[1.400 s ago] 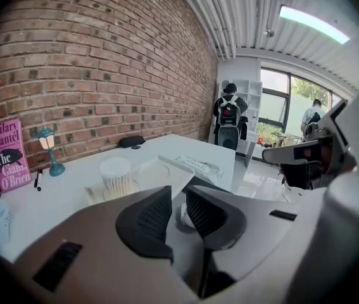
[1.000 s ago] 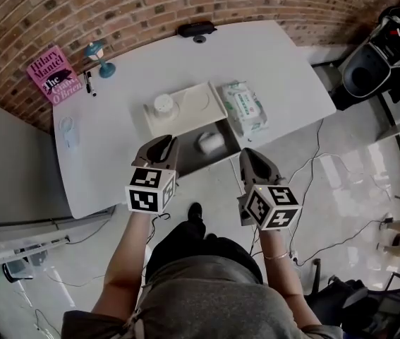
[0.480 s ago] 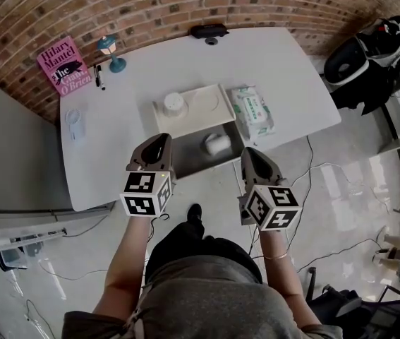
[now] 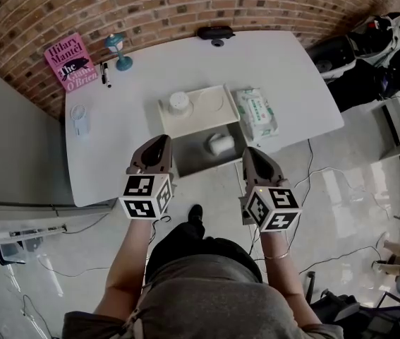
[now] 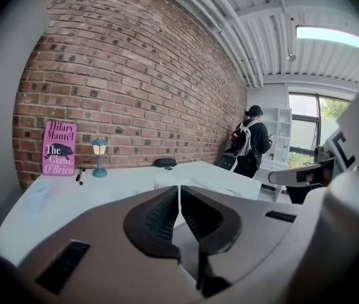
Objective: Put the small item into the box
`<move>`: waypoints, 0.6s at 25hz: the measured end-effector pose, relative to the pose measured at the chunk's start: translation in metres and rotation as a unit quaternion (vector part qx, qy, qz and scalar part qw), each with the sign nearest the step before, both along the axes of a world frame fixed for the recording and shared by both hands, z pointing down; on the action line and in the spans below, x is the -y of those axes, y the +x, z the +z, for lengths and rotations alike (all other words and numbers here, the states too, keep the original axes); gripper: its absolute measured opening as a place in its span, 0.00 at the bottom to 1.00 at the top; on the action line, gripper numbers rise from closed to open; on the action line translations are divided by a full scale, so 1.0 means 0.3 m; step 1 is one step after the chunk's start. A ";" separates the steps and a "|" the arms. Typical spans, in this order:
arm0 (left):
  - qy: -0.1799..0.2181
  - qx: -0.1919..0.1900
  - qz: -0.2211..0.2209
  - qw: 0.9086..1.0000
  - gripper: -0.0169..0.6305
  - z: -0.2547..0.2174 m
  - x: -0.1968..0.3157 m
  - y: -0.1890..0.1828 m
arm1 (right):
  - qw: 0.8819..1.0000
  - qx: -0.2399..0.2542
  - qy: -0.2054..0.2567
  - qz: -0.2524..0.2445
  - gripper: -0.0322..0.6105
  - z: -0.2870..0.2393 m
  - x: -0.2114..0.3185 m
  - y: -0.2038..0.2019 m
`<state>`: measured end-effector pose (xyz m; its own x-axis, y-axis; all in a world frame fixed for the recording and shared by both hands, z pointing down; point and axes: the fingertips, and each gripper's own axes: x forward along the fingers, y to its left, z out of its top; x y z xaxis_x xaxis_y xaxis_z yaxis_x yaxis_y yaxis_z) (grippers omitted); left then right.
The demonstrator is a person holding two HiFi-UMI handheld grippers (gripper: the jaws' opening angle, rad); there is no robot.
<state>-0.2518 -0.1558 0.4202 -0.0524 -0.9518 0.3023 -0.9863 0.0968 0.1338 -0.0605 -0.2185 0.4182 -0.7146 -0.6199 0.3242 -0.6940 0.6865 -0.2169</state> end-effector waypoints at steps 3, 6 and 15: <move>0.004 0.001 0.001 1.000 0.07 -0.007 -0.008 0.002 | 1.000 0.002 0.003 0.000 0.05 -0.007 -0.003 0.000; 0.010 -0.001 0.000 1.000 0.07 -0.014 -0.014 0.001 | 1.000 0.003 0.006 -0.001 0.05 -0.012 -0.006 -0.001; 0.023 0.001 -0.005 1.000 0.07 -0.023 -0.007 -0.001 | 1.000 0.004 0.007 -0.001 0.05 -0.014 0.000 0.012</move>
<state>-0.2521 -0.1537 0.4132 -0.0618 -0.9639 0.2589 -0.9856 0.0998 0.1363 -0.0570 -0.2186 0.4140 -0.7179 -0.6234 0.3099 -0.6914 0.6903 -0.2131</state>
